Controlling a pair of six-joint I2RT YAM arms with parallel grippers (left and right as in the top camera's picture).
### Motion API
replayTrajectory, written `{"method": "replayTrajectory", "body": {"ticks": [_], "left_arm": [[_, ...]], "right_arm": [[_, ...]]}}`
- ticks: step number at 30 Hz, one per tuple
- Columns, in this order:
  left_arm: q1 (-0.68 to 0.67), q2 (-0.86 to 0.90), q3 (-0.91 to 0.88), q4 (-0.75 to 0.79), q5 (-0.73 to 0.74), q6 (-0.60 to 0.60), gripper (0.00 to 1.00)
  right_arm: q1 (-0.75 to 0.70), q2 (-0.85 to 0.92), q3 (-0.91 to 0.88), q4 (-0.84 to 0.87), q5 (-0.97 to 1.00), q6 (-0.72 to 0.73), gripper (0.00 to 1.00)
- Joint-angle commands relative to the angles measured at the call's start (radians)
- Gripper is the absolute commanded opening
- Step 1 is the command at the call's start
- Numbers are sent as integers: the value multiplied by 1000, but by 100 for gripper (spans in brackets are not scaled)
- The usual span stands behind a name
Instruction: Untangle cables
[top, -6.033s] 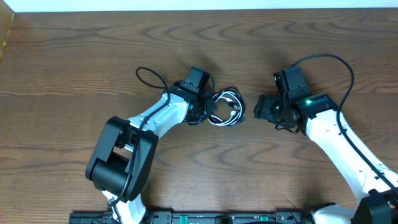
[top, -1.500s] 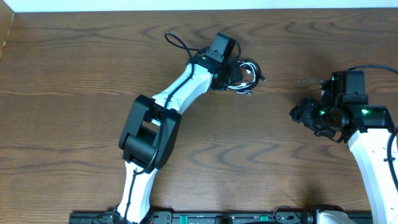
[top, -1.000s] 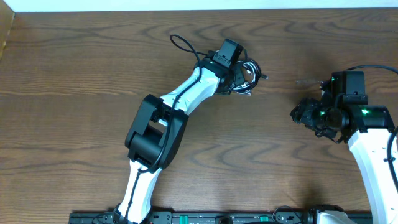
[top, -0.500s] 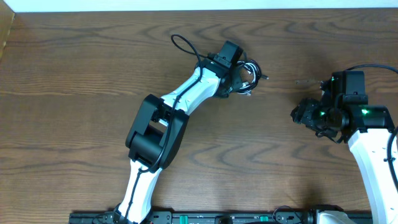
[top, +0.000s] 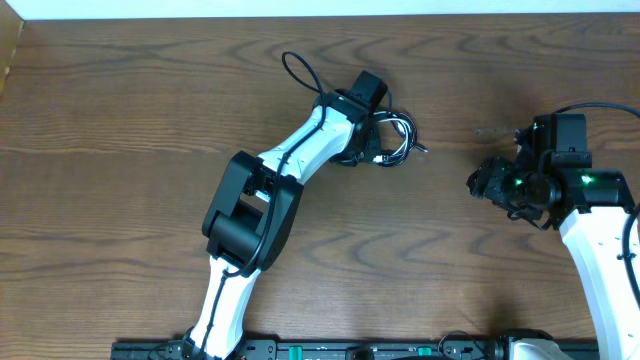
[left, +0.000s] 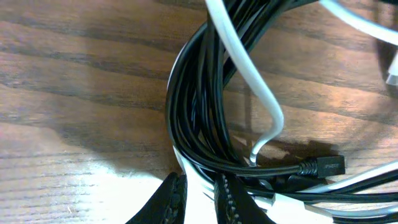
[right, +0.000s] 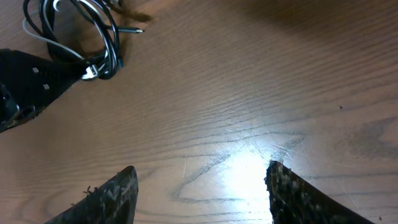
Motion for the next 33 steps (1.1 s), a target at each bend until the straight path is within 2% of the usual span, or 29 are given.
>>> {"method": "replayTrajectory", "body": {"ticks": [1,6,12,13,14,15,20,27,33], "left_arm": [[15,6,-3,16,-33,12,21],[8,6,-8,62,-34,-44,22],[-6,23,-52,123,-35,-43,22],[-6,28,-54,124,-41,-43,21],[-6,32,-54,123,-42,-42,10],[-6,33,-54,120,-41,-38,8],[-6,11,-47,110,-41,63,7],[-6,-168,-36,24,-8,137,7],[-2,-359,-36,-48,148,138,7]], "right_arm": [[-3,-5,15,-4,11,-11,63],[-3,-5,15,-1,11,-11,64],[-3,-5,11,-9,11,-11,64],[-3,-5,10,-9,11,-11,64],[-2,-5,8,-9,11,-11,64],[-2,-5,8,-9,11,-11,64],[21,-5,7,2,3,-11,65],[92,-4,7,103,-45,-10,68],[156,40,7,192,-79,21,65]]}}
